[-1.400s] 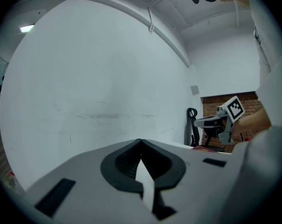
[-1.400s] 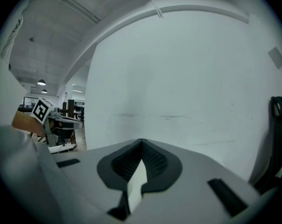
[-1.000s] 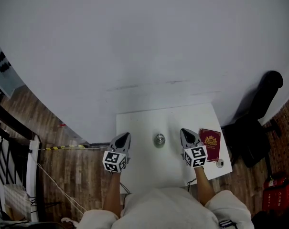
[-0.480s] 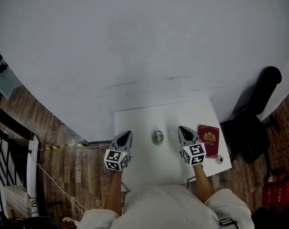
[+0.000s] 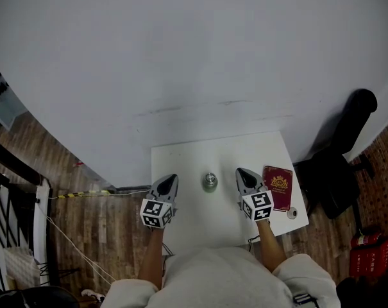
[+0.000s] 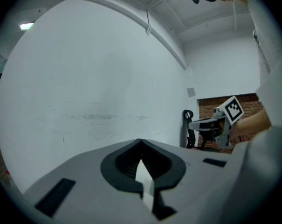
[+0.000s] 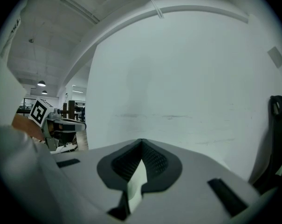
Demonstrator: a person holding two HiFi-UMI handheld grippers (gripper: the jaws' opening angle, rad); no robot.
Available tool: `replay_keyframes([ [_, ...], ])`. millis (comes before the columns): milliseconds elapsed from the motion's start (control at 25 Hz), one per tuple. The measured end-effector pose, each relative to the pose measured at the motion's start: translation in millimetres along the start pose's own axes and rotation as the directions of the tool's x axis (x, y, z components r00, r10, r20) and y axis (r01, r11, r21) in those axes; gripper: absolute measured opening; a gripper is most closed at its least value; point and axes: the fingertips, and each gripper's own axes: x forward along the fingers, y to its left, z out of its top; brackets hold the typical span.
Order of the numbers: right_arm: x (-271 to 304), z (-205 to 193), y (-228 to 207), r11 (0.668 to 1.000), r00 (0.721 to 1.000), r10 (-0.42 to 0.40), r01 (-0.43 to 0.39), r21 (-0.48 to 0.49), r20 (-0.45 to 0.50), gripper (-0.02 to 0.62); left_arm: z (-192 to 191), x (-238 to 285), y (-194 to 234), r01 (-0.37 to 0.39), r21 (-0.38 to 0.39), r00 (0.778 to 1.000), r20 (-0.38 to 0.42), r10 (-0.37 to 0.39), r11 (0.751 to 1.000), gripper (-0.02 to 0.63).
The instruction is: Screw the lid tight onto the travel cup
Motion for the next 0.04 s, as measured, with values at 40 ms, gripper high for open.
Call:
replay_keyframes([
  [40, 0.3, 0.0, 0.2, 1.000, 1.000, 0.001, -0.001, 0.000, 0.001, 0.000, -0.3, 0.4, -0.3, 0.001, -0.001, 1.000, -0.001, -0.001, 1.000, 0.008],
])
